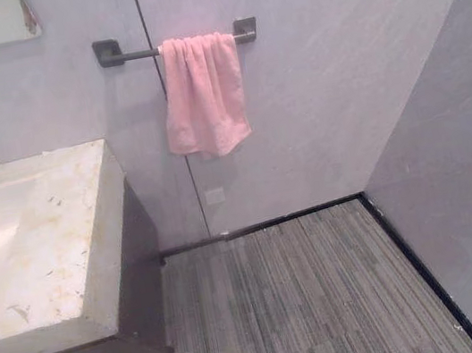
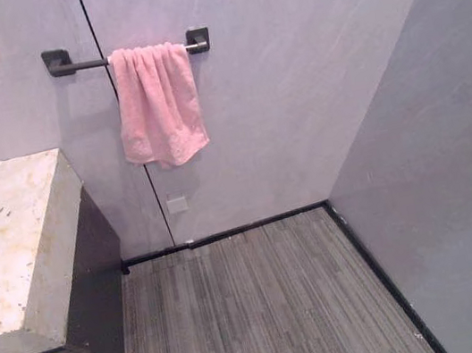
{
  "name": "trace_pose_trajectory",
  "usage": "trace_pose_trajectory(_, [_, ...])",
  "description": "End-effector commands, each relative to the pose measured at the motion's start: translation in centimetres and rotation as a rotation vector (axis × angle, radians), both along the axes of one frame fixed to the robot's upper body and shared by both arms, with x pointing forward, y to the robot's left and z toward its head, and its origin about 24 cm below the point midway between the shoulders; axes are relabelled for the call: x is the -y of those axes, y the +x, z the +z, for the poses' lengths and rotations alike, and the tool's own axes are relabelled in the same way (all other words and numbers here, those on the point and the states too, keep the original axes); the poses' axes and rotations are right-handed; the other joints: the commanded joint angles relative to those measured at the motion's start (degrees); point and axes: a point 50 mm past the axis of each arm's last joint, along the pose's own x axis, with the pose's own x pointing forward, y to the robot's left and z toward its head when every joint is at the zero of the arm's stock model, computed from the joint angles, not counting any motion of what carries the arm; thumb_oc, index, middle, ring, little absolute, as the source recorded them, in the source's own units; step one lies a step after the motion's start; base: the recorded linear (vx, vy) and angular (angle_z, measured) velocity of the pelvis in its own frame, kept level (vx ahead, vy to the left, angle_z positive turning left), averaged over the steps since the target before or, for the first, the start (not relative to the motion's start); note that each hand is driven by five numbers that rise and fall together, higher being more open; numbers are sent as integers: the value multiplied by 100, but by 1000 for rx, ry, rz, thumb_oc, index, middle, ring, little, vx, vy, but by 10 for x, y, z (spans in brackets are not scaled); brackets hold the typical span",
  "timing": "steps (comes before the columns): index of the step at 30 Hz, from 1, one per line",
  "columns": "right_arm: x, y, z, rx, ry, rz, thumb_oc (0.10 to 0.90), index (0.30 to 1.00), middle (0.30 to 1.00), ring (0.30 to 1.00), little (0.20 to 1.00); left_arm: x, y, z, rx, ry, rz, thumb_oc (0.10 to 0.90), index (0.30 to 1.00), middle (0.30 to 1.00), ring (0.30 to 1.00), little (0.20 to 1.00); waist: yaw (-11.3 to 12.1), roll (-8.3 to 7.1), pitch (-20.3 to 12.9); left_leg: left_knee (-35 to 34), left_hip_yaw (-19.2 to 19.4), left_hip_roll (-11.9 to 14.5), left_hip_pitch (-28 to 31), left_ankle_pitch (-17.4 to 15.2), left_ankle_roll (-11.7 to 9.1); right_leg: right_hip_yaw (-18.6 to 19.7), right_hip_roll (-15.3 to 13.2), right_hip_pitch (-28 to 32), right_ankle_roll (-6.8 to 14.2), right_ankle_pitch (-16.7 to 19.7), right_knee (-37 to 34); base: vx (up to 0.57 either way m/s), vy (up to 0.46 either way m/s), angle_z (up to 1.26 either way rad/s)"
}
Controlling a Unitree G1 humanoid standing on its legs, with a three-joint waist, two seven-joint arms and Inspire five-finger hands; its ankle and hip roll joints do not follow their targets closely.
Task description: Organize the bathroom.
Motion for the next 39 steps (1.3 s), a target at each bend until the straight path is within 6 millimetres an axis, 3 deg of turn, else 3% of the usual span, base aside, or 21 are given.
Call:
trace_pose_trajectory(1, [2, -20, -4, -71, 7, 42, 800, 900, 900, 900, 900, 3, -6, -3, -44, 10, -24, 800, 900, 900, 900, 900, -59, 301, -93, 6, -133, -49, -90, -359, -64, -127, 66, -399, 389, -615, 917, 0, 0, 0])
trace_pose_trajectory(13, [2, -26, -6, -98, -1, 32, 800, 900, 900, 900, 900, 2, -20, -8, -191, 101, -108, 800, 900, 900, 900, 900, -142, 309, -81, 6, -59, -39, -48, -400, -53, -114, 42, -426, 398, -628, 965, 16, 6, 0])
trace_pose_trajectory(28, [4, -29, -6, -108, -10, 47, 800, 900, 900, 900, 900, 15, -34, -11, -298, -38, -63, 800, 900, 900, 900, 900, -254, 409, -51, 72, 89, -84, 60, -523, 25, -54, -78, -545, 436, -752, 1317, 54, 35, -5])
trace_pose_trajectory(37, [9, -21, -3, -71, -23, 59, 800, 900, 900, 900, 900, 15, -33, -11, -298, -38, -100, 800, 900, 900, 900, 900, -266, 444, 45, 680, 177, -183, -160, -792, 165, 164, -308, -886, 514, -744, 2181, 62, 60, -13])
trace_pose_trajectory(39, [13, -17, -1, -45, -33, 49, 800, 900, 900, 900, 900, 16, -31, -11, -299, -34, -131, 800, 900, 900, 900, 900, -297, 510, 156, 967, 267, -198, -316, -940, 304, 325, -461, -1429, 474, -310, 3442, 3, 80, -34])
